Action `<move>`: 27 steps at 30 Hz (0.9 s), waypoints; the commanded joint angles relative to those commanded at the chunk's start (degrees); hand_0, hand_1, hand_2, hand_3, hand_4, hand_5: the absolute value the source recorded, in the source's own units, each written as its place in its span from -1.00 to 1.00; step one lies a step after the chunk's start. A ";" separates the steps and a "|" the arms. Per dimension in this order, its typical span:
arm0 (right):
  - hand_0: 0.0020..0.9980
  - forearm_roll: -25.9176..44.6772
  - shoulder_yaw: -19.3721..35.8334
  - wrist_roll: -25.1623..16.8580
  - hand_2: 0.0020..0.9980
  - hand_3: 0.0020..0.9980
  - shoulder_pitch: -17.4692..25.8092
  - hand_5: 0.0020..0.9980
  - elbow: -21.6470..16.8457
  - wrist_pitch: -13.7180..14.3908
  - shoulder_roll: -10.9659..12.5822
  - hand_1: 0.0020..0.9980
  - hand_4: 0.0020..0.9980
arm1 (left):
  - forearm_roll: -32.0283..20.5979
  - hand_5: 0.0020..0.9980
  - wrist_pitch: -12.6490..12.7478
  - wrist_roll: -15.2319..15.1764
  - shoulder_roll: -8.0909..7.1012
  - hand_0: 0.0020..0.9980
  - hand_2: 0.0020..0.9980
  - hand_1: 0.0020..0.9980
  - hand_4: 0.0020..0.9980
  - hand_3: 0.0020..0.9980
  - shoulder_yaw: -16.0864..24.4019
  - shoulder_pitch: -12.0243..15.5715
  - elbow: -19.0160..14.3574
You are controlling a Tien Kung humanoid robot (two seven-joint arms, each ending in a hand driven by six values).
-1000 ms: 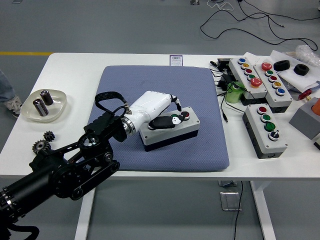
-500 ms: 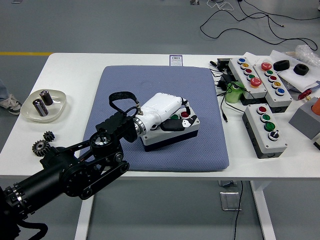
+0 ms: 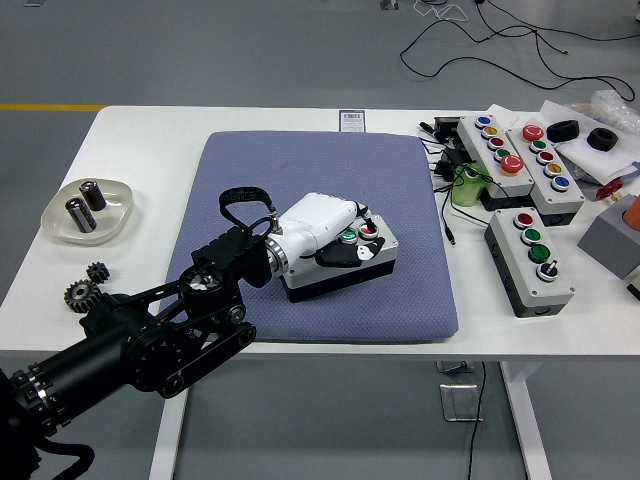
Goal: Pick up the button,place it on the desk,press the button,press the button
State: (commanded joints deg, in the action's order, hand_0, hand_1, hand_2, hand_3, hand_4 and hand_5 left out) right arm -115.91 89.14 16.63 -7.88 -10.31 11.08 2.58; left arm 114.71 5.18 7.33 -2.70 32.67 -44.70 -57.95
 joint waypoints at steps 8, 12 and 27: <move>0.35 0.05 0.09 -0.03 0.37 0.26 0.02 -0.66 0.00 0.02 -0.01 0.30 -0.38 | 0.19 0.81 -1.01 0.43 -0.29 -1.00 -1.00 -1.00 0.19 0.23 -0.20 0.16 0.53; 0.35 0.04 0.14 0.01 0.37 0.26 -0.02 -0.66 0.00 0.02 -0.02 0.30 -0.38 | 0.05 0.81 1.26 0.54 -0.26 -1.00 -1.00 -1.00 0.19 0.23 0.55 0.46 0.15; 0.35 0.18 0.04 0.09 0.37 0.26 -0.02 -0.66 0.00 0.02 0.03 0.30 -0.38 | -4.34 0.95 15.08 0.09 -0.97 -1.00 -1.00 -1.00 0.19 0.34 11.16 3.63 -5.16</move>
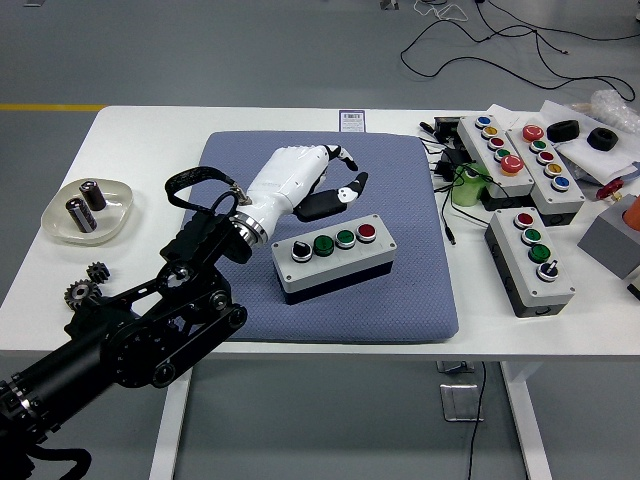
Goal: Pick up the button,place it on the desk,press the button,press the button
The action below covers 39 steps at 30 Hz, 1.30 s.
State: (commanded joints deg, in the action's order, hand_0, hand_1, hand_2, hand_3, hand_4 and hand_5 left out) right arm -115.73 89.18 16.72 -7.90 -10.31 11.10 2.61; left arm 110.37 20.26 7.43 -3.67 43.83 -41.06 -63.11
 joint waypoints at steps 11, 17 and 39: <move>0.35 0.64 -0.34 -0.04 0.37 0.26 -0.03 -0.66 0.00 0.09 -0.11 0.30 -0.38 | -22.75 1.00 7.60 -0.67 -0.64 -0.99 -0.53 -0.72 0.30 0.52 12.39 6.40 1.79; 0.35 0.41 -0.15 -0.08 0.37 0.26 -0.13 -0.66 0.00 0.04 -0.19 0.30 -0.39 | -37.27 1.00 1.68 -6.83 -0.39 -0.18 0.28 0.22 0.31 0.55 21.08 11.40 1.92; 0.35 -0.88 0.61 -0.50 0.37 0.26 -1.19 -0.66 0.00 -0.06 -0.16 0.30 -0.38 | -44.07 1.00 -19.84 -6.41 3.41 0.42 0.61 0.58 0.28 0.54 43.34 22.36 -7.21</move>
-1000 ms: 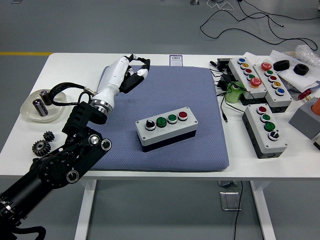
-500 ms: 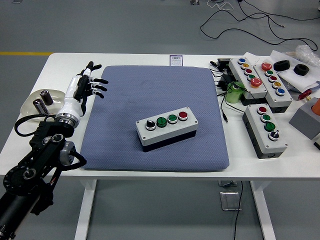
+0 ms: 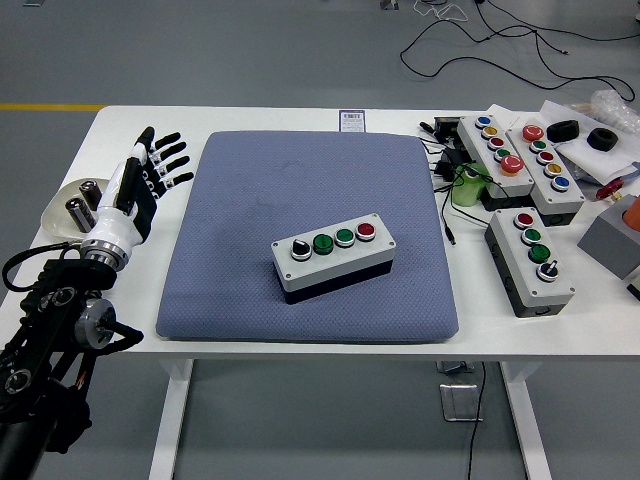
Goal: Pick up the button,place it on the desk,press the button,press the button
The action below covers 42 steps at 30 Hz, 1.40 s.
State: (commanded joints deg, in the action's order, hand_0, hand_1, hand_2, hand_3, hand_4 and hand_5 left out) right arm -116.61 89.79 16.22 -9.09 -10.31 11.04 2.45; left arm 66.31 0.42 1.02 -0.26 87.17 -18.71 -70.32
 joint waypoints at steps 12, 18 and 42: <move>0.35 -0.49 0.46 -0.14 0.37 0.26 -0.18 -0.66 0.00 -0.02 -0.11 0.30 -0.38 | 0.59 1.00 -0.57 -0.51 -0.30 0.42 0.59 0.57 0.30 0.53 2.67 2.53 -1.86; 0.35 -0.57 0.62 -0.13 0.37 0.26 -0.16 -0.66 0.00 -0.03 -0.12 0.30 -0.38 | -1.02 1.00 -0.44 -1.15 -0.25 0.40 0.58 0.55 0.30 0.53 2.71 2.40 -1.08; 0.35 -0.38 0.63 -0.07 0.37 0.26 0.17 -0.66 0.00 0.00 -0.17 0.30 -0.38 | -1.20 1.00 -0.25 -1.25 -0.36 0.41 0.59 0.55 0.29 0.55 2.42 3.17 -0.43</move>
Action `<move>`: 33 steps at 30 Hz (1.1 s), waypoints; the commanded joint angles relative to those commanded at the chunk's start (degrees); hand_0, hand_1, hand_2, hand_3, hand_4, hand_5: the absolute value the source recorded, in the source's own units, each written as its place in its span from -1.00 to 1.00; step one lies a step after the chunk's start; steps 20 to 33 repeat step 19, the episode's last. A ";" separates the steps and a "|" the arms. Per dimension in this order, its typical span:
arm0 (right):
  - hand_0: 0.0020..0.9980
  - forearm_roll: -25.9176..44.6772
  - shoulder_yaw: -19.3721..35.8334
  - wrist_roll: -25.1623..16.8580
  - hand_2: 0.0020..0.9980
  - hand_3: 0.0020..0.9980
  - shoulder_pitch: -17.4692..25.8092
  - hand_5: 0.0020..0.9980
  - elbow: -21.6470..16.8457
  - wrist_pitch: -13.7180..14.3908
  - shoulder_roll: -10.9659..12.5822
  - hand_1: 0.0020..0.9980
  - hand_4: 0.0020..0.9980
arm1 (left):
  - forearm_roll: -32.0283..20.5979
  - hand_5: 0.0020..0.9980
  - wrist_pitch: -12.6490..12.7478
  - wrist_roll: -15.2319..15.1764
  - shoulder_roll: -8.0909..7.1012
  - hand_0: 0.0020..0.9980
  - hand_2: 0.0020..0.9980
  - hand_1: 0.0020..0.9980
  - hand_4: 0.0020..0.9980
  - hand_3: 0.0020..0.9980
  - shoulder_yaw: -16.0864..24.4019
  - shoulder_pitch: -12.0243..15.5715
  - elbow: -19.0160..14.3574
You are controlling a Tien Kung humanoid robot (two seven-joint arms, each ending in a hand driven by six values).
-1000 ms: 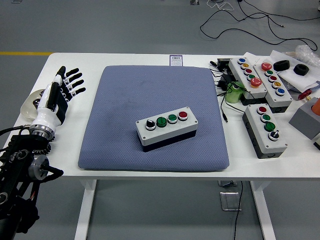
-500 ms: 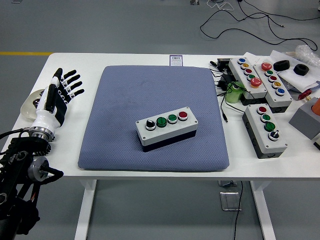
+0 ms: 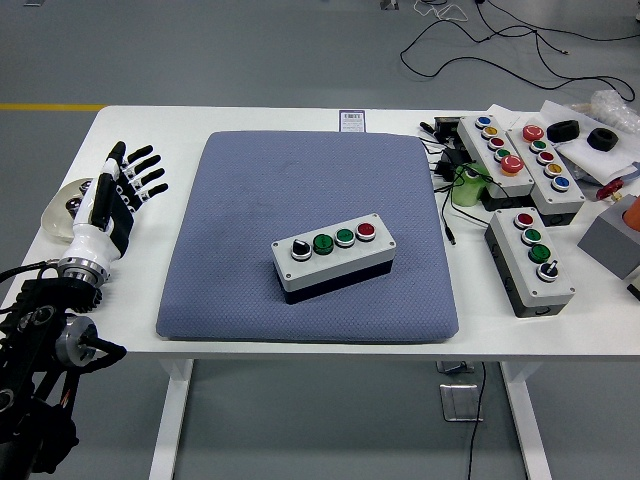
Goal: Pick up the button,place it on the desk,press the button,press the button
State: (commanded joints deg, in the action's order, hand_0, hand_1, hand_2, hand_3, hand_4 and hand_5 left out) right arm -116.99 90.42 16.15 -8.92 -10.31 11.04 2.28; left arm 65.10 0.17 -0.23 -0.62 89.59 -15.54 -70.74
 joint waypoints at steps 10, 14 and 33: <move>0.35 0.02 -0.07 -0.02 0.37 0.25 -0.25 -0.66 0.00 -0.02 -0.06 0.30 -0.38 | -0.95 1.00 0.01 0.73 -0.35 0.39 0.59 0.54 0.29 0.55 -0.28 -0.16 -0.19; 0.35 -0.01 -0.02 0.00 0.37 0.25 -0.28 -0.66 0.00 -0.02 -0.04 0.30 -0.38 | -0.60 1.00 0.25 0.91 -0.47 0.38 0.59 0.54 0.29 0.55 -0.72 -0.18 -0.35; 0.35 0.44 -0.26 -0.13 0.37 0.25 -0.39 -0.66 0.00 0.07 0.04 0.30 -0.38 | -0.32 1.00 0.37 0.91 -0.68 0.38 0.59 0.54 0.29 0.55 -0.79 -0.05 -0.92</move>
